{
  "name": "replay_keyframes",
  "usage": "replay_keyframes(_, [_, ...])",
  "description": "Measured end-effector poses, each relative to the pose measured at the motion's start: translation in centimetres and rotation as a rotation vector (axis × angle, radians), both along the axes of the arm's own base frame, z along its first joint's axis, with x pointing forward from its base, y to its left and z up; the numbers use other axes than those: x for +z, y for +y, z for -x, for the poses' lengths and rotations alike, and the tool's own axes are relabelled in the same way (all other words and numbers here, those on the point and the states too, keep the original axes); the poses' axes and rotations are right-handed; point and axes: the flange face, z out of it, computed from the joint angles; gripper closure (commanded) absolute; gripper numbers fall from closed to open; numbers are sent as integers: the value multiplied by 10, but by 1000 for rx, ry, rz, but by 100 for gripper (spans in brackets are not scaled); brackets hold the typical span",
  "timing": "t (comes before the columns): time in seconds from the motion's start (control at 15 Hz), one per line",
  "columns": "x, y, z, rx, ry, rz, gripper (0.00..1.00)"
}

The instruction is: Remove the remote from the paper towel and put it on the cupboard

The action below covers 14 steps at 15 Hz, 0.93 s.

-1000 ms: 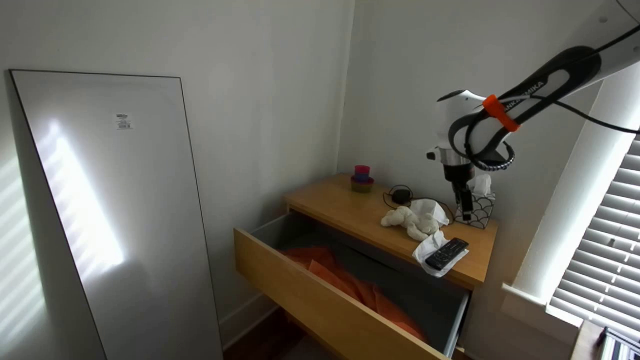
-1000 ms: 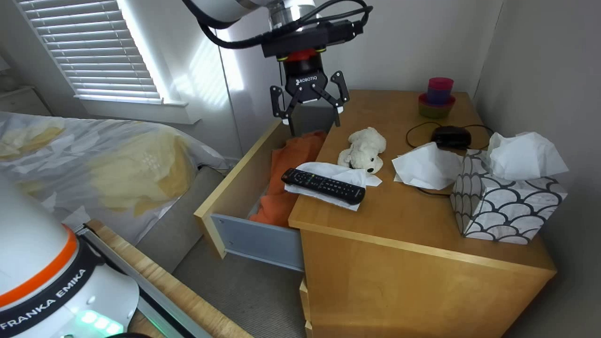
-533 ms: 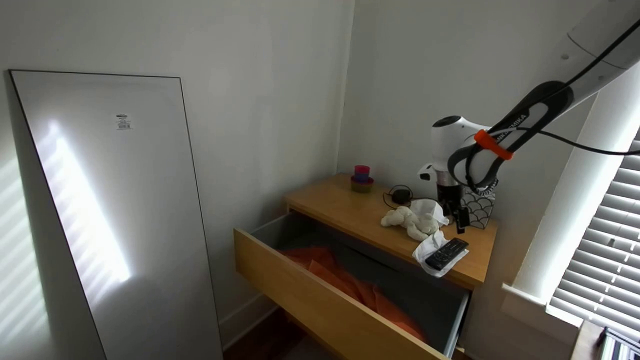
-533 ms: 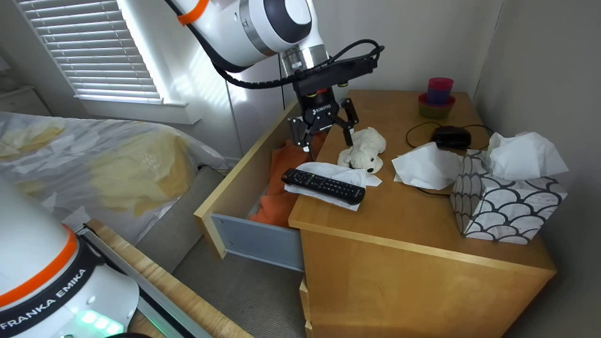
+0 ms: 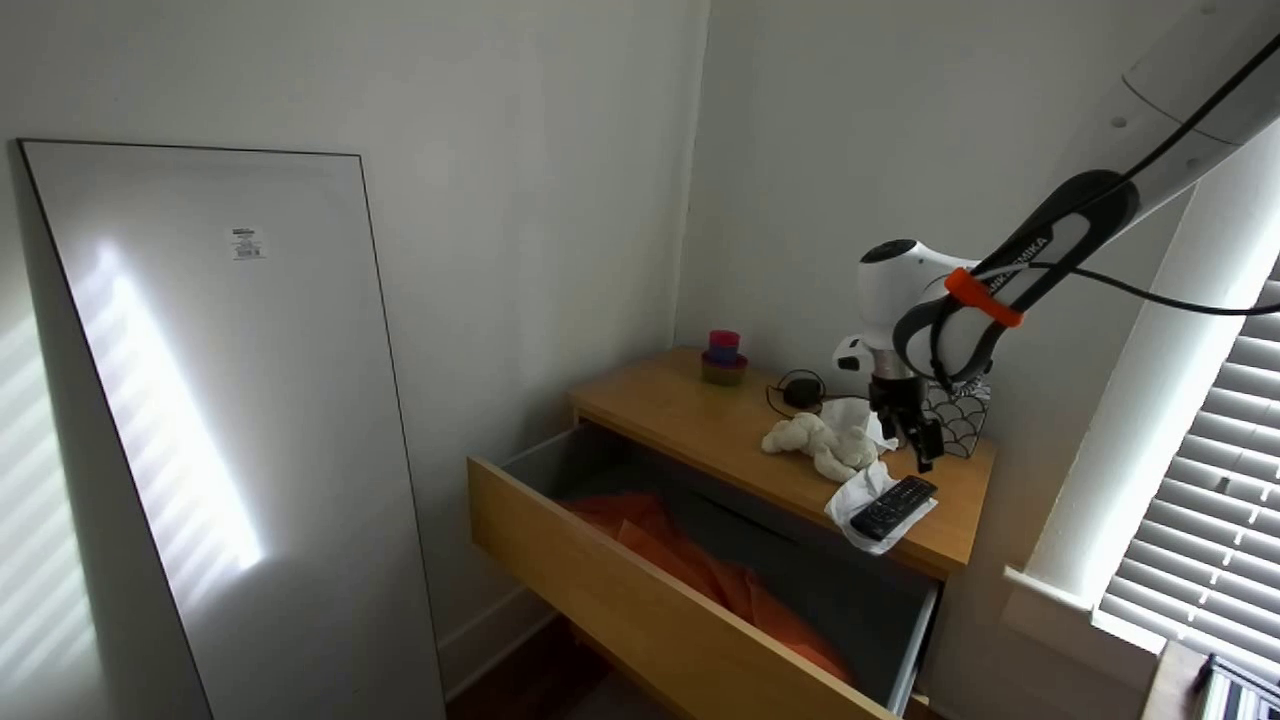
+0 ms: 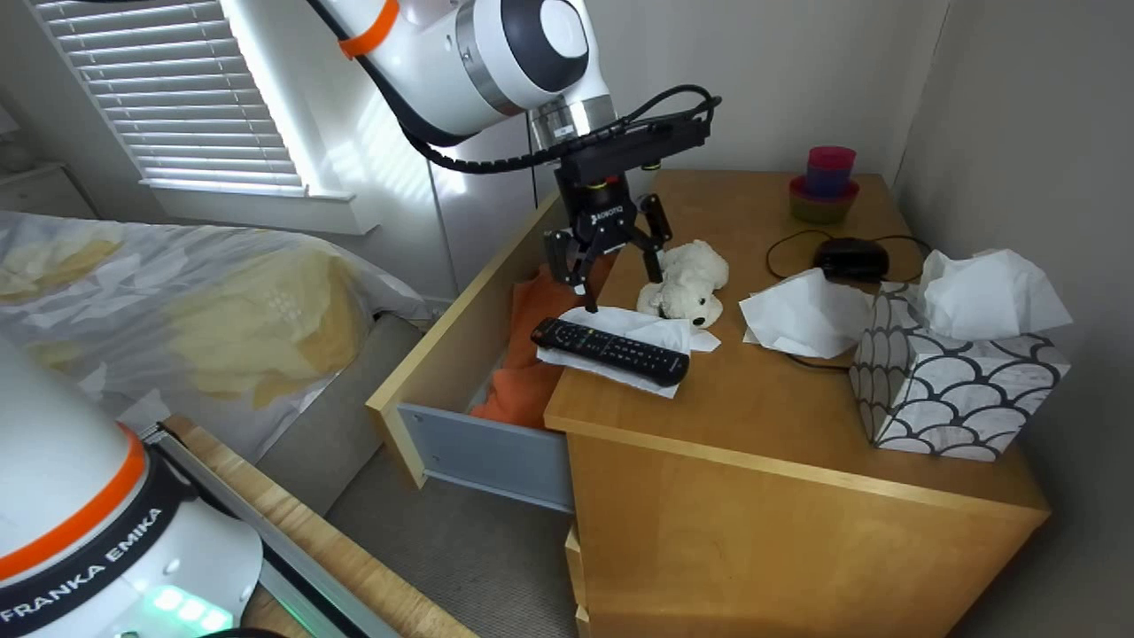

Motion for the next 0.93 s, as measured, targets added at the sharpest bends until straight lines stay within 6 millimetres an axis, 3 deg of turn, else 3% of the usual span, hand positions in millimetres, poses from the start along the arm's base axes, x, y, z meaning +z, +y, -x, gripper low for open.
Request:
replay_keyframes(0.33, [-27, 3, 11, 169, 103, -3, 0])
replay_keyframes(0.93, [-61, 11, 12, 427, 75, 37, 0])
